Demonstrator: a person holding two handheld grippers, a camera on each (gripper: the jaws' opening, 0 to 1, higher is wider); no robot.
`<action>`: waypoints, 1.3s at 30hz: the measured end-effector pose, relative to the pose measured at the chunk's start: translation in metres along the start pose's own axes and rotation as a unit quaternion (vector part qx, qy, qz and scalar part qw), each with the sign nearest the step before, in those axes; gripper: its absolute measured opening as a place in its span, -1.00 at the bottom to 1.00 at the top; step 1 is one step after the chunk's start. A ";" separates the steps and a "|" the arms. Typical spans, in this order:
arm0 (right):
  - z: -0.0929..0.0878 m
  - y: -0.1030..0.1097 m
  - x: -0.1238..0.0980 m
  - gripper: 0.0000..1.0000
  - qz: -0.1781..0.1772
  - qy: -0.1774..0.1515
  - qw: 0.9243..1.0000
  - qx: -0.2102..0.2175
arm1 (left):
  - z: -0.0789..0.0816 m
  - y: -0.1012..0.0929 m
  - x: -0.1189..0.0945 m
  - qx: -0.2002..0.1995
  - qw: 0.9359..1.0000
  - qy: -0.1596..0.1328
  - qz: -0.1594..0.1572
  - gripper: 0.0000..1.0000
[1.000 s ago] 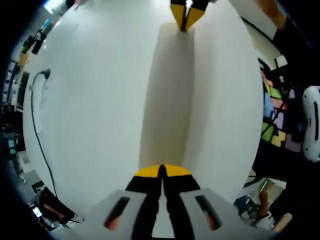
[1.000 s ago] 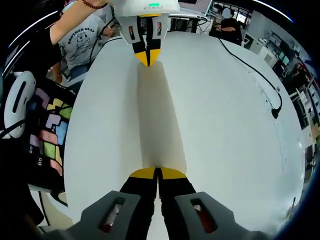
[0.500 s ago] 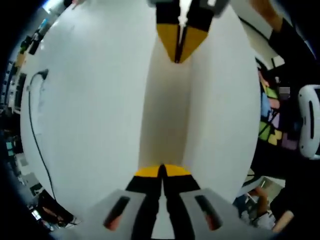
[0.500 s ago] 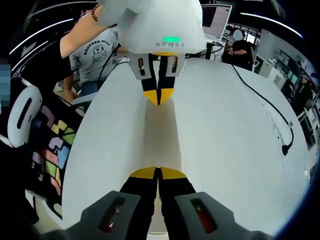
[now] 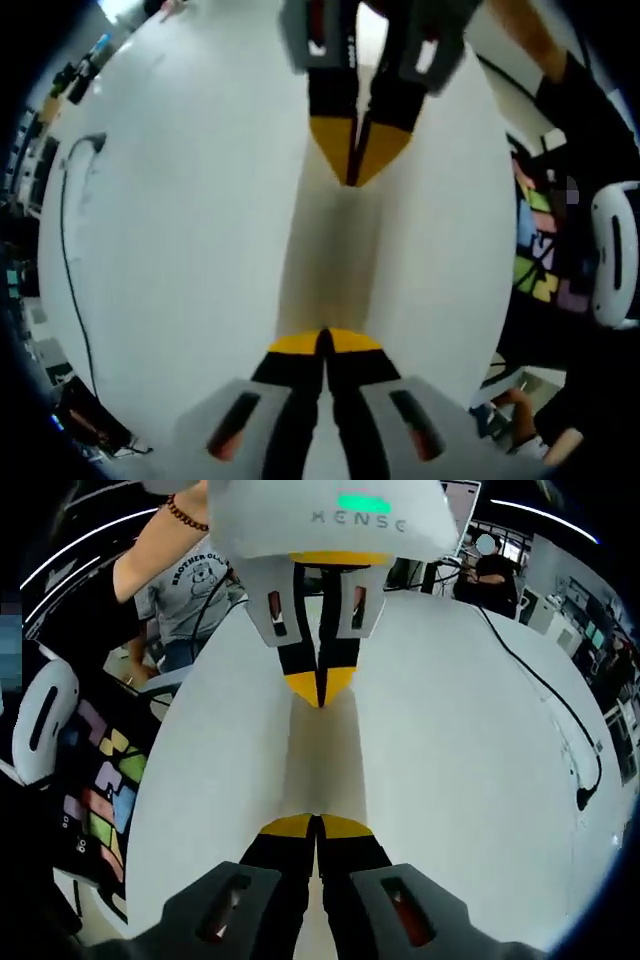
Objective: Arrange the utensils inside the cutlery case until each visible utensil rests in its matching compartment.
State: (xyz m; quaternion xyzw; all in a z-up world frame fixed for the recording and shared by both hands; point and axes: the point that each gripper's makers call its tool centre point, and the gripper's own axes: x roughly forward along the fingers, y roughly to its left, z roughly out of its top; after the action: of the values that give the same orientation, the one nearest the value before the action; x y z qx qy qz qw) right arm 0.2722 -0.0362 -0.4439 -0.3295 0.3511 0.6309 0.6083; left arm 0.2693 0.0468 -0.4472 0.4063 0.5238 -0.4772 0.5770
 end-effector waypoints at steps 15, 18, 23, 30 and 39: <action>-0.001 -0.004 0.000 -1.00 -0.050 0.075 0.996 0.021 | 0.000 0.002 -0.001 -0.033 0.999 -0.027 -0.022 -1.00; -0.002 -0.004 -0.001 -1.00 -0.049 0.064 0.996 0.028 | 0.000 0.003 -0.001 -0.039 0.998 -0.031 -0.030 -1.00; -0.001 -0.003 -0.001 -1.00 -0.053 0.053 0.997 0.025 | -0.001 0.003 -0.001 -0.052 0.997 -0.041 -0.037 -1.00; 0.000 -0.003 -0.001 -1.00 -0.061 0.066 0.996 -0.002 | 0.000 0.003 -0.002 -0.058 0.996 -0.056 -0.049 -1.00; -0.003 0.000 -0.005 -1.00 -0.052 0.019 0.998 -0.002 | 0.000 0.002 -0.003 -0.066 0.994 -0.080 -0.039 -1.00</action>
State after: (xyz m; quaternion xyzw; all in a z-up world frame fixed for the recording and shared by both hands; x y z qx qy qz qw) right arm 0.2721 -0.0414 -0.4414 -0.3609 0.3439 0.5929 0.6324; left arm 0.2708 0.0477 -0.4440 0.3071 0.5217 -0.4947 0.6236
